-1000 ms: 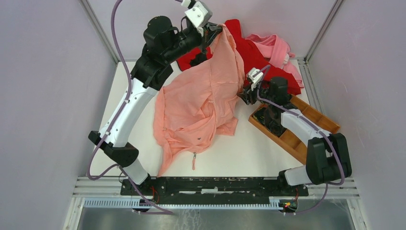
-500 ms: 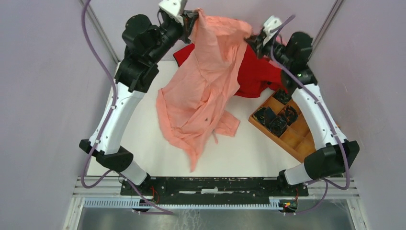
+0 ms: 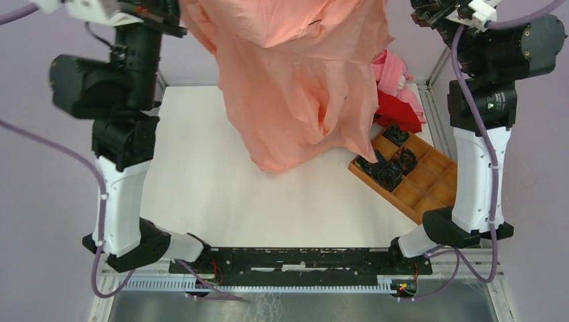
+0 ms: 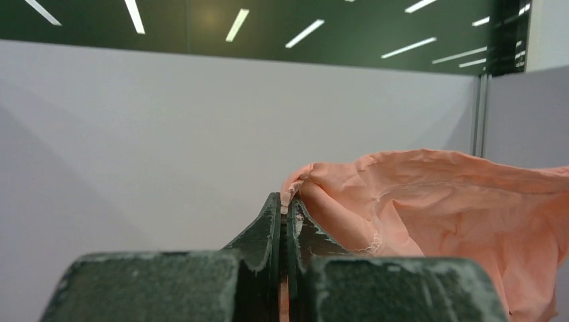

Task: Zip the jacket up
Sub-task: Flatten out the jacket at the center of the board.

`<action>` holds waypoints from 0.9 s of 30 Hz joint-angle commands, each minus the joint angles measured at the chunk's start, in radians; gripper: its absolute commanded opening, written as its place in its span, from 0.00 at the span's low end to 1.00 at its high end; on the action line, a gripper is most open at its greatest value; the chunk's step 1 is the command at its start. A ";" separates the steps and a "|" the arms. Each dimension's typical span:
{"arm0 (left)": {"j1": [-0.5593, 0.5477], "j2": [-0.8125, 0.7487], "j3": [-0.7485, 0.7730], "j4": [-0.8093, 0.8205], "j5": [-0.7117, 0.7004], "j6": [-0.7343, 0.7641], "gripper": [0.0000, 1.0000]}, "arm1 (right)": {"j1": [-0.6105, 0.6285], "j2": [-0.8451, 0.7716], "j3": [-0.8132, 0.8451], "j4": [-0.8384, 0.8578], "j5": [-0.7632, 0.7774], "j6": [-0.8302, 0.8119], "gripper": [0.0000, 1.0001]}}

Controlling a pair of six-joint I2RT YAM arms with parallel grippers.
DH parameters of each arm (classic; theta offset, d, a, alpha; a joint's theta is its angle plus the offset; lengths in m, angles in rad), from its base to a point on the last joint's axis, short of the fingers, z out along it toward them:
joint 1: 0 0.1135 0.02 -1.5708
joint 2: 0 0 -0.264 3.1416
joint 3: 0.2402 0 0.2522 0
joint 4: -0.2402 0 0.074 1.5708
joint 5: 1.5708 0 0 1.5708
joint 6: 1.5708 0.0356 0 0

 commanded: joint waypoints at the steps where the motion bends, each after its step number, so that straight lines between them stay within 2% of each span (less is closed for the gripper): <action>1: -0.002 -0.077 0.020 0.085 -0.021 -0.034 0.02 | -0.002 -0.004 0.027 -0.032 0.057 -0.001 0.00; 7: -0.002 -0.124 -0.022 0.074 -0.033 -0.009 0.02 | -0.003 -0.010 0.029 -0.040 0.102 -0.021 0.00; 12: -0.002 -0.116 -0.027 0.052 -0.023 -0.016 0.02 | -0.005 -0.005 0.028 -0.042 0.131 -0.021 0.00; 15: -0.003 -0.109 -0.079 0.032 -0.039 -0.027 0.02 | -0.006 -0.005 -0.011 -0.056 0.134 -0.018 0.00; 19: -0.002 -0.133 -0.261 0.038 -0.133 -0.021 0.02 | -0.006 -0.018 -0.152 -0.066 0.147 -0.016 0.00; 23: 0.011 -0.167 -0.507 0.086 -0.277 -0.008 0.02 | -0.006 -0.043 -0.350 -0.035 0.148 -0.005 0.00; 25: 0.064 -0.171 -0.624 0.111 -0.281 -0.055 0.02 | -0.002 -0.043 -0.433 -0.013 0.152 0.006 0.00; 27: 0.140 -0.151 -0.722 0.109 -0.227 -0.151 0.02 | 0.009 -0.036 -0.498 0.000 0.170 0.007 0.00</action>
